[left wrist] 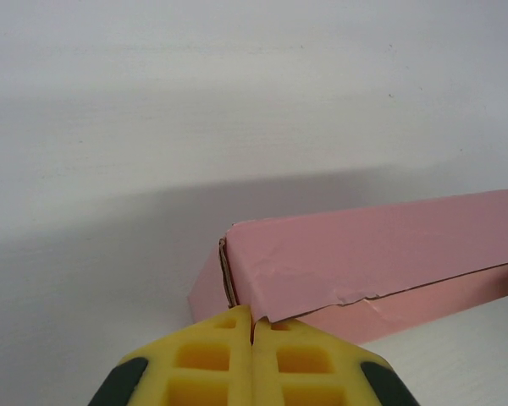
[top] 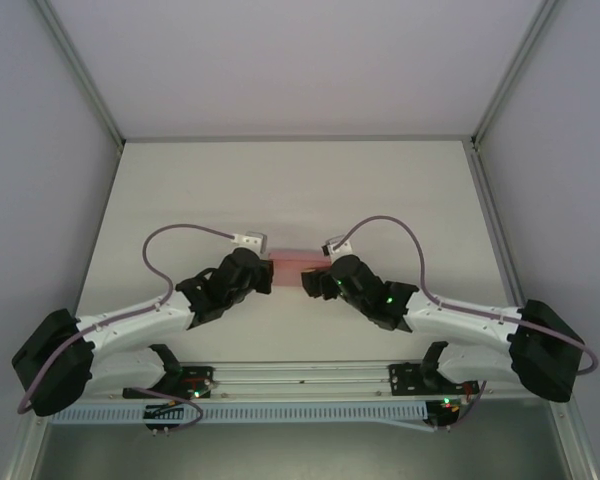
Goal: Assemble paper box
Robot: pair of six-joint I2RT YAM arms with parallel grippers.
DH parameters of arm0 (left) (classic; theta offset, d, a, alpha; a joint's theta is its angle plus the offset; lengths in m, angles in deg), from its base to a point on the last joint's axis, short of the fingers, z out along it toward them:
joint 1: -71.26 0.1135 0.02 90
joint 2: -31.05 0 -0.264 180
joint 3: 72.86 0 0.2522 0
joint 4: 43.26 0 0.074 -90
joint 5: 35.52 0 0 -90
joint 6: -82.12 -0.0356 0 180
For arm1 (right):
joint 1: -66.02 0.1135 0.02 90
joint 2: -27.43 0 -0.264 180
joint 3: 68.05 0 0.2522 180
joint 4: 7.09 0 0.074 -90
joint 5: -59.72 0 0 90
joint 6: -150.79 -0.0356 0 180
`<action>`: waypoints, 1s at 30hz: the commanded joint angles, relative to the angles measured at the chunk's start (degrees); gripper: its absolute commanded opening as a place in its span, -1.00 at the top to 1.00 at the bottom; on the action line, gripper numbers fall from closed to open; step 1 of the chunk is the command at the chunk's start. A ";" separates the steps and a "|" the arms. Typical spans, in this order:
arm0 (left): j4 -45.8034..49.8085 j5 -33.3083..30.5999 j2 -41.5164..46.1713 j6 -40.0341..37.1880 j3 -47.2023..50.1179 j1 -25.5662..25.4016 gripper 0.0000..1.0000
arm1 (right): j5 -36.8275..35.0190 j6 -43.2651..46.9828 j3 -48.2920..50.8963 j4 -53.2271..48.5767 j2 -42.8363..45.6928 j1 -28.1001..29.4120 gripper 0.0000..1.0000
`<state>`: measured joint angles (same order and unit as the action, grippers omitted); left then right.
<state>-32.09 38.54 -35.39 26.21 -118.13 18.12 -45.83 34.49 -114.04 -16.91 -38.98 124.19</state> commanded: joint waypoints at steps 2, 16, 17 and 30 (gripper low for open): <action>9.79 0.30 -2.21 0.06 1.36 -1.77 1.00 | 2.20 -2.72 -1.18 -3.19 2.46 0.45 -1.00; 10.52 -1.95 -3.98 -0.25 -0.31 -4.22 1.00 | -7.56 -20.64 -9.09 -16.63 1.29 -5.05 -0.99; 10.37 -2.27 -4.14 -0.20 -0.24 -4.23 1.00 | -6.35 -22.14 -8.92 -17.52 0.45 -6.45 -0.93; 11.72 0.44 0.69 -0.71 -0.72 -4.76 0.77 | 3.32 -26.36 2.43 -6.64 -5.77 -9.32 -0.20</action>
<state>-28.66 35.06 -35.87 26.14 -119.92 14.25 -45.37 10.25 -116.12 -21.89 -42.79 114.37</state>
